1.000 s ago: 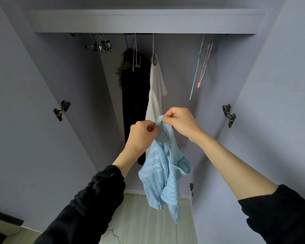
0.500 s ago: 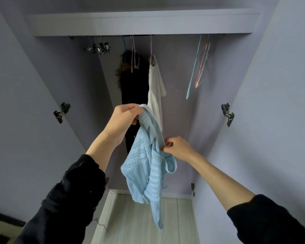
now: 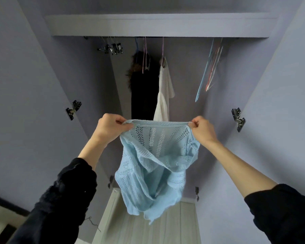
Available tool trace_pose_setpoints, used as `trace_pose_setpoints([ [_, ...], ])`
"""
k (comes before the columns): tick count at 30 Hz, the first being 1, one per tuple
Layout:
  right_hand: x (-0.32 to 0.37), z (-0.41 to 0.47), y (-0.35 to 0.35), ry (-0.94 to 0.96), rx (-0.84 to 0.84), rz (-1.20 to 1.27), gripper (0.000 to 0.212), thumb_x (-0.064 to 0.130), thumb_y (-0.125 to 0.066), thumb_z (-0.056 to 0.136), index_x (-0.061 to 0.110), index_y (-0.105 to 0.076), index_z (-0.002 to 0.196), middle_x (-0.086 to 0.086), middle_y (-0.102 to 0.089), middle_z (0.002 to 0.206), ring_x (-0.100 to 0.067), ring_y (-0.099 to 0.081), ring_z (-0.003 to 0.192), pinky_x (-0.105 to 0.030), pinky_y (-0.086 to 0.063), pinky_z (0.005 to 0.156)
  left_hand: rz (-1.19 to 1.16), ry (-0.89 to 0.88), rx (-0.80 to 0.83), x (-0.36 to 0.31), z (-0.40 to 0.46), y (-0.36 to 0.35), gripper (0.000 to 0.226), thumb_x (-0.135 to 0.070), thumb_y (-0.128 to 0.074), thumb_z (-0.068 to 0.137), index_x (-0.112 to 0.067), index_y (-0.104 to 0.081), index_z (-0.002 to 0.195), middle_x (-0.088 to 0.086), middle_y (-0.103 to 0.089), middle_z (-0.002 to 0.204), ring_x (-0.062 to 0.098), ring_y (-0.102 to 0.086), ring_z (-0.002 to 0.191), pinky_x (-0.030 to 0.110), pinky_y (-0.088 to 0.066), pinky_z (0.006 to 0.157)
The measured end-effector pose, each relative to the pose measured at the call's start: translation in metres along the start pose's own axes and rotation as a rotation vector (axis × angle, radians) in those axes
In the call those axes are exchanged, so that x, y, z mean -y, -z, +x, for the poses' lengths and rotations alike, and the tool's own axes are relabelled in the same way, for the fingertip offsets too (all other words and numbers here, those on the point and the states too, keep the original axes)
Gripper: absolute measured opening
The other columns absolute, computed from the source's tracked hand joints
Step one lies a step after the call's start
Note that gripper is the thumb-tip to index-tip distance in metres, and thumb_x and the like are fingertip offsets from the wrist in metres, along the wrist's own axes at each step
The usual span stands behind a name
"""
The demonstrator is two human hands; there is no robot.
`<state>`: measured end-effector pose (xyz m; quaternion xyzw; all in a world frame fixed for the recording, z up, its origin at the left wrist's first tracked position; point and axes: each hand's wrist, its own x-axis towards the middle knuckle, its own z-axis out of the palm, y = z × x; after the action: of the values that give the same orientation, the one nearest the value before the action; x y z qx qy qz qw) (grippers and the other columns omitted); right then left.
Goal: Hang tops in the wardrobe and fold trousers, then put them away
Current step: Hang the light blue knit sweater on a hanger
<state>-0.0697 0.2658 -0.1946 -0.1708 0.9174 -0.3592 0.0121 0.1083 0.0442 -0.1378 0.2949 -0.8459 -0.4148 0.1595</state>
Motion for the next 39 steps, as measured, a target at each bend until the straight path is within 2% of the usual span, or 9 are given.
trace_pose_setpoints([
  [5, -0.003, -0.005, 0.006, 0.261, -0.001, -0.457, 0.016, 0.026, -0.052, 0.095, 0.014, -0.059, 0.103, -0.008, -0.069, 0.098, -0.031, -0.062, 0.096, -0.039, -0.033, 0.091, 0.08, -0.029, -0.085, 0.005, 0.005, 0.01, 0.005, -0.017, -0.072, 0.079, -0.022, -0.073, 0.08, -0.012, -0.062, 0.067, -0.001, -0.053, 0.064, 0.002, -0.035, 0.05],
  [11, -0.02, -0.011, 0.006, 0.173, 0.125, -0.723, 0.02, -0.001, -0.048, 0.085, 0.008, -0.065, 0.093, -0.01, -0.058, 0.104, -0.029, -0.059, 0.096, -0.036, -0.032, 0.082, -0.101, -0.016, -0.043, 0.0, 0.006, 0.013, 0.014, -0.016, -0.071, 0.078, -0.029, -0.072, 0.072, -0.008, -0.067, 0.069, 0.002, -0.055, 0.063, 0.013, -0.042, 0.058],
  [18, -0.014, -0.001, 0.018, -0.058, -0.035, -0.298, 0.031, 0.012, -0.047, 0.091, 0.021, -0.066, 0.115, -0.011, -0.058, 0.126, -0.033, -0.055, 0.112, -0.044, -0.035, 0.1, -0.31, 0.069, 0.118, 0.0, 0.008, 0.031, 0.006, -0.018, -0.071, 0.08, -0.014, -0.075, 0.084, 0.004, -0.072, 0.085, 0.012, -0.06, 0.073, 0.027, -0.043, 0.076],
  [20, -0.01, 0.003, 0.024, -0.12, -0.031, -0.107, 0.031, 0.01, -0.047, 0.091, 0.018, -0.067, 0.112, -0.01, -0.064, 0.119, -0.031, -0.056, 0.111, -0.036, -0.041, 0.096, -0.302, 0.089, 0.157, 0.004, 0.01, 0.036, 0.012, -0.018, -0.07, 0.082, -0.01, -0.074, 0.089, 0.007, -0.072, 0.091, 0.015, -0.061, 0.08, 0.029, -0.044, 0.08],
  [22, -0.004, 0.004, 0.027, -0.188, -0.019, 0.142, 0.029, 0.007, -0.048, 0.09, 0.014, -0.068, 0.111, -0.008, -0.066, 0.111, -0.021, -0.058, 0.099, -0.024, -0.042, 0.081, -0.246, 0.102, 0.192, 0.01, 0.009, 0.04, 0.015, -0.018, -0.069, 0.083, -0.009, -0.074, 0.094, 0.006, -0.072, 0.093, 0.013, -0.061, 0.082, 0.025, -0.041, 0.076],
  [25, 0.005, 0.005, 0.031, -0.28, 0.049, 0.372, 0.02, 0.01, -0.055, 0.091, 0.015, -0.067, 0.107, 0.005, -0.059, 0.082, -0.005, -0.045, 0.068, -0.02, -0.033, 0.058, -0.226, 0.157, 0.191, 0.021, 0.008, 0.043, 0.013, -0.017, -0.069, 0.083, -0.011, -0.073, 0.094, 0.002, -0.072, 0.088, 0.01, -0.06, 0.076, 0.022, -0.038, 0.071],
  [30, 0.015, 0.0, 0.035, -0.369, 0.358, 0.413, 0.013, 0.014, -0.06, 0.09, 0.012, -0.064, 0.103, -0.007, -0.062, 0.092, -0.02, -0.052, 0.086, -0.029, -0.036, 0.071, -0.172, 0.213, 0.156, 0.039, 0.012, 0.041, 0.007, -0.019, -0.061, 0.09, -0.014, -0.066, 0.09, -0.001, -0.064, 0.078, 0.009, -0.053, 0.064, 0.024, -0.03, 0.061],
  [34, 0.02, -0.011, 0.039, -0.238, 0.485, 0.209, 0.01, 0.01, -0.067, 0.085, 0.0, -0.065, 0.088, -0.011, -0.06, 0.085, -0.017, -0.053, 0.076, -0.027, -0.04, 0.068, -0.09, 0.172, 0.204, 0.047, 0.018, 0.034, 0.017, -0.019, -0.051, 0.097, -0.008, -0.062, 0.088, 0.005, -0.059, 0.08, 0.014, -0.053, 0.07, 0.023, -0.041, 0.067],
  [39, 0.025, -0.024, 0.043, -0.111, 0.38, -0.362, 0.026, 0.004, -0.066, 0.083, -0.008, -0.066, 0.106, -0.021, -0.065, 0.114, -0.029, -0.062, 0.105, -0.03, -0.05, 0.08, 0.204, -0.003, 0.337, 0.058, 0.024, 0.029, 0.014, -0.023, -0.064, 0.088, -0.016, -0.064, 0.076, 0.004, -0.063, 0.083, 0.017, -0.055, 0.078, 0.027, -0.044, 0.072],
])
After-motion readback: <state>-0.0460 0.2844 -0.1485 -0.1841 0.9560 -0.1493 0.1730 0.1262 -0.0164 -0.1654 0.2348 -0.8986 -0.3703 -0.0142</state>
